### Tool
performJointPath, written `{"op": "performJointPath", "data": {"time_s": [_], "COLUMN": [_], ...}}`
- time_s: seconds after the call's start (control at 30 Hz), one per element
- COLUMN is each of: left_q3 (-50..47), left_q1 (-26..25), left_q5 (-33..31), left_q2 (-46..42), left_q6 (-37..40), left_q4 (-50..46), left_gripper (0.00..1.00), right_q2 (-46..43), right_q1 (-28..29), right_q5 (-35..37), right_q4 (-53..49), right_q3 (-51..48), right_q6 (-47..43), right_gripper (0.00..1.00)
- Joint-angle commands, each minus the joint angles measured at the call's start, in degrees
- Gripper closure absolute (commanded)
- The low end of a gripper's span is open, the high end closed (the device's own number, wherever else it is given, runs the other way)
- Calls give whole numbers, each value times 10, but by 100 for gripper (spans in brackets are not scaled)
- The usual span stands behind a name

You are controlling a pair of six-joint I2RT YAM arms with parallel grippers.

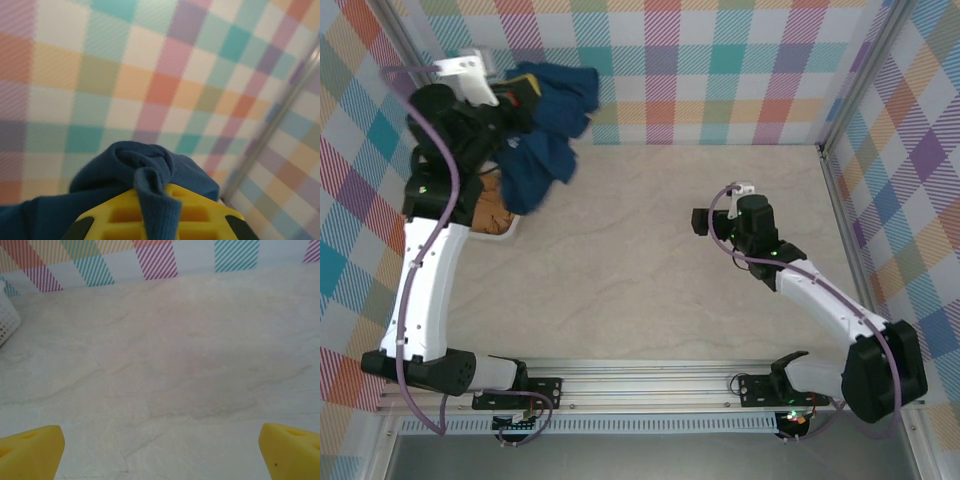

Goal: Fold the inside-out t-shirt

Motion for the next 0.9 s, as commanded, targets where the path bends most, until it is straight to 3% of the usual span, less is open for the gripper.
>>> {"op": "performJointPath", "data": {"time_s": [0.0, 0.2, 0.27, 0.37, 0.47, 0.53, 0.6, 0.73, 0.87], "left_q3": [-44, -120, -125, -91, -45, -107, -216, -373, -397], "left_q1": [-54, -149, -176, -203, -202, -198, -186, -145, -139], "left_q5": [19, 36, 44, 46, 20, -8, -45, -91, -68], "left_q2": [16, 95, 139, 229, 280, 235, 155, 60, 116], "left_q6": [26, -14, -33, -47, -29, -21, -39, -89, -85], "left_q4": [-18, 29, 52, 35, -63, -50, -6, 26, -28], "left_gripper": [100, 97, 92, 57, 42, 24, 15, 9, 13], "right_q2": [-62, -116, -112, -86, -50, -46, -43, 20, 110], "right_q1": [-12, -51, -55, -62, -63, -58, -36, 29, 45], "right_q5": [45, 51, 48, 18, -38, -88, -138, -168, -154], "right_q4": [-84, -174, -195, -220, -247, -240, -211, -161, -175], "right_q3": [40, 75, 84, 95, 104, 86, 56, 34, 65], "right_q6": [-44, -51, -53, -40, -22, -10, 1, 12, 41], "right_gripper": [0, 0, 0, 0, 0, 0, 1, 3, 11]}}
